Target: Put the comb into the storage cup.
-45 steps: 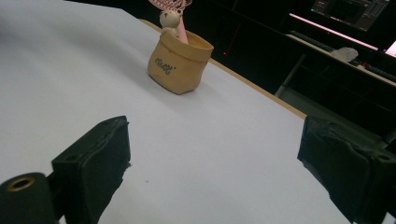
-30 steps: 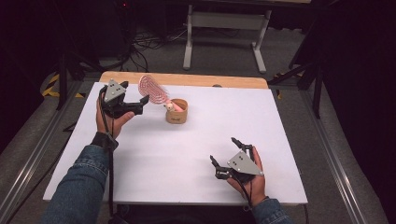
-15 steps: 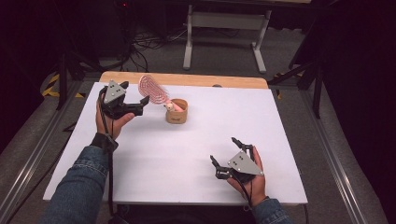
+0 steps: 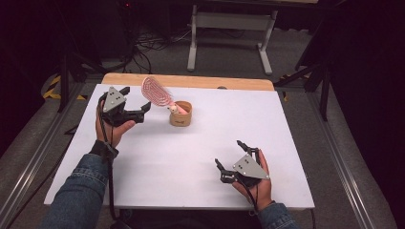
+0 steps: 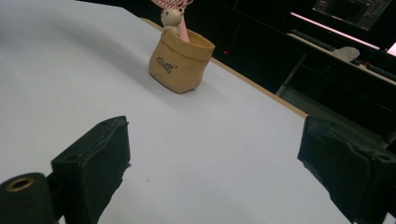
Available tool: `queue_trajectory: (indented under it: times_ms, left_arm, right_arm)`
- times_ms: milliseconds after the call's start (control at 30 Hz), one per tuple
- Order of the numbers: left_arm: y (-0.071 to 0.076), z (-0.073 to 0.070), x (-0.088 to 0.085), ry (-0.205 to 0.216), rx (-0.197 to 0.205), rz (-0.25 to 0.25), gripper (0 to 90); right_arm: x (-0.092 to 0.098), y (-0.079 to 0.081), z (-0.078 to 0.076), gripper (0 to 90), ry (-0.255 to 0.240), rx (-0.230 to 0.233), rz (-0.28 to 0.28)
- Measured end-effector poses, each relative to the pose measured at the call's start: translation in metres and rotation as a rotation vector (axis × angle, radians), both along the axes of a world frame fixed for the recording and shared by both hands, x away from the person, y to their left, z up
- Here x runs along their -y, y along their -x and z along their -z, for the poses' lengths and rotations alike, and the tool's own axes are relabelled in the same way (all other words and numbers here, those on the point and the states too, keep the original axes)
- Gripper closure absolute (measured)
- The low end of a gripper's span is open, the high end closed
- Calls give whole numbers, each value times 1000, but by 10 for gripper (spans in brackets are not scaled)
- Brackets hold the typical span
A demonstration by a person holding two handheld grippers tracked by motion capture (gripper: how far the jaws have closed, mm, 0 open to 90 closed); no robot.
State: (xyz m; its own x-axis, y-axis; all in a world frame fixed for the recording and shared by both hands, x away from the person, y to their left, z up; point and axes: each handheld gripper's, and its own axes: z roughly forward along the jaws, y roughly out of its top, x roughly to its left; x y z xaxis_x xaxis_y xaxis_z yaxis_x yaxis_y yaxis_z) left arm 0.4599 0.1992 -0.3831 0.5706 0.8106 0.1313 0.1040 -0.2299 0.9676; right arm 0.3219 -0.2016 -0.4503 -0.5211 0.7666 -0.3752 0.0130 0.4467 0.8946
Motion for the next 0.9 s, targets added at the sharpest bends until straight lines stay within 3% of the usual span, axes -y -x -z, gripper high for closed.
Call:
queue_trajectory:
  times_ms: [900]
  left_arm:
    - [20,10,0,-30,28,33,91]
  right_arm:
    - [0,0,0,91,5,0,2]
